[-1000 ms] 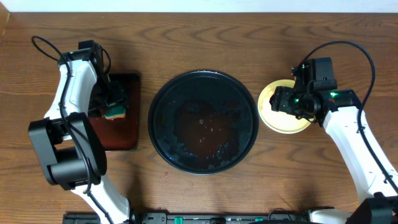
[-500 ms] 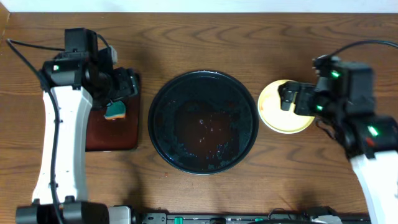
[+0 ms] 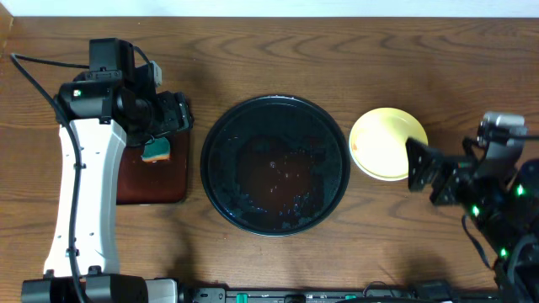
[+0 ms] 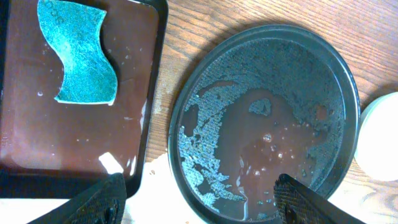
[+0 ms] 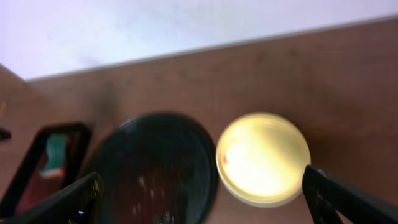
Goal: Clean dirty plates on tray and stack at the side
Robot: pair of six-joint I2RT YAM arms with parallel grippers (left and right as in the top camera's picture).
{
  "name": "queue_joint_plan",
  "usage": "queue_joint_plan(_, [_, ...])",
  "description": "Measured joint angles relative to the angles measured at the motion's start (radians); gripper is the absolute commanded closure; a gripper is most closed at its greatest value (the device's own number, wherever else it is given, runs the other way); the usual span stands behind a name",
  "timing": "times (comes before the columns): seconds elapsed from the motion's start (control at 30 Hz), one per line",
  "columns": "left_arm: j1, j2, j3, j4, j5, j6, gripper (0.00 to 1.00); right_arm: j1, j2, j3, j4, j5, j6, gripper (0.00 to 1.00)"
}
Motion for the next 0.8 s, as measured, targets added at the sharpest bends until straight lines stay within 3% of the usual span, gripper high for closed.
queue_joint_plan(0.2, [0.0, 0.0, 0.0, 0.0, 0.0, 0.0, 0.23, 0.0, -0.009, -0.001, -0.076, 0.065, -0.006, 0.01])
queue_joint_plan(0.4, [0.0, 0.0, 0.0, 0.0, 0.0, 0.0, 0.23, -0.004, -0.023, -0.093, 0.085, 0.15, -0.026, 0.01])
queue_joint_plan(0.57, [0.0, 0.0, 0.0, 0.0, 0.0, 0.0, 0.23, -0.008, -0.127, -0.369, 0.358, 0.175, -0.069, 0.01])
queue_joint_plan(0.8, [0.0, 0.0, 0.0, -0.001, 0.0, 0.0, 0.23, -0.009, -0.423, -0.817, 0.725, 0.179, -0.088, 0.01])
